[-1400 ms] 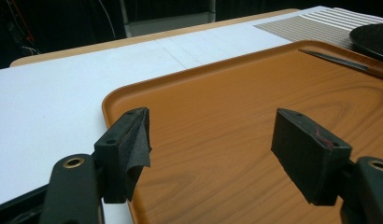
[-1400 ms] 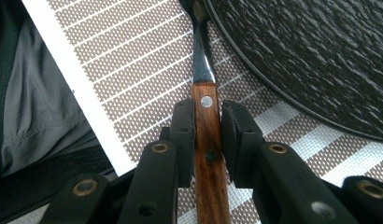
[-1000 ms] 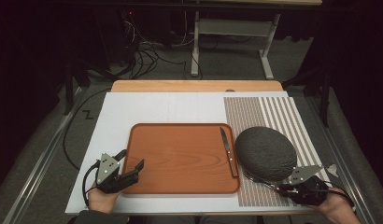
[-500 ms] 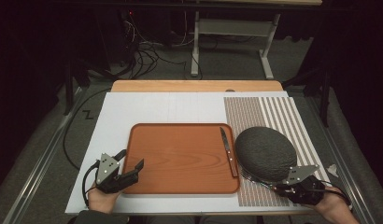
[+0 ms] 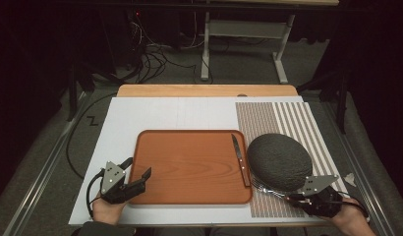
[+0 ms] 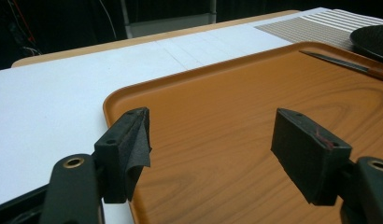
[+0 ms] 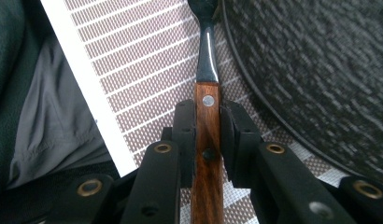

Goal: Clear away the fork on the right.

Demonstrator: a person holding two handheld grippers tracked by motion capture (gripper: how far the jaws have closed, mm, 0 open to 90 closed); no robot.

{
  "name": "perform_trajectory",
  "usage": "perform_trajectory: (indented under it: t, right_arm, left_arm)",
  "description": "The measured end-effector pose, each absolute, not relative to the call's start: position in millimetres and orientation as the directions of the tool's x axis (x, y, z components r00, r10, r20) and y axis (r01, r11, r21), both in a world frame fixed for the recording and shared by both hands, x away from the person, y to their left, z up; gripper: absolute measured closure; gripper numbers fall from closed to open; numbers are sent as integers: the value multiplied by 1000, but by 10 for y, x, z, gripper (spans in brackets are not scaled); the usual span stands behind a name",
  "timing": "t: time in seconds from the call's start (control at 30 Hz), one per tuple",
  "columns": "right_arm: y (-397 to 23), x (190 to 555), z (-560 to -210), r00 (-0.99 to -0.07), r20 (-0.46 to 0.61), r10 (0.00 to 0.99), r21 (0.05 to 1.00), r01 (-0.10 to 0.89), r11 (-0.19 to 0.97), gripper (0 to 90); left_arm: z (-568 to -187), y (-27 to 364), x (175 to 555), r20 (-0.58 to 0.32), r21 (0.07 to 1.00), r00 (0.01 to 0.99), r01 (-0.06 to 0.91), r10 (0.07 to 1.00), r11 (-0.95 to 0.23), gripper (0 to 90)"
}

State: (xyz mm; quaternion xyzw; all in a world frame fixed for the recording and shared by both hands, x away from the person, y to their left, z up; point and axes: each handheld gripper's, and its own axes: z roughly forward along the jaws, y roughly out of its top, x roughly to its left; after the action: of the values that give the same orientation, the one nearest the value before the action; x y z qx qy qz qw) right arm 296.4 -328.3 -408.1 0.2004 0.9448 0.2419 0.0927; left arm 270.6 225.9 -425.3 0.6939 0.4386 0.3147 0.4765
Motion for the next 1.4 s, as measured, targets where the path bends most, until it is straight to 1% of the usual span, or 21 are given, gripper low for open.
perform_trajectory:
  t: [0.3,0.57,0.8,1.03,1.4]
  right_arm:
    - [-3228,2960,-3990,-906,-76,415,530,316,787,790]
    - [-3155,2958,-3991,-912,-78,404,531,305,790,790]
    - [-3117,2956,-3936,-911,-74,405,554,300,777,789]
    - [-2967,3029,-3883,-901,-74,428,560,318,765,789]
    - [-2663,3156,-3856,-897,-64,437,581,322,747,789]
  left_arm:
    - [-4253,2257,2706,20,937,417,309,909,-163,284]
    - [-4253,2260,2706,20,937,419,308,908,-163,283]
    - [-4253,2258,2705,21,937,418,308,908,-164,284]
    - [-4253,2260,2703,22,937,420,307,907,-164,284]
    - [-4252,2266,2701,23,940,416,301,909,-162,283]
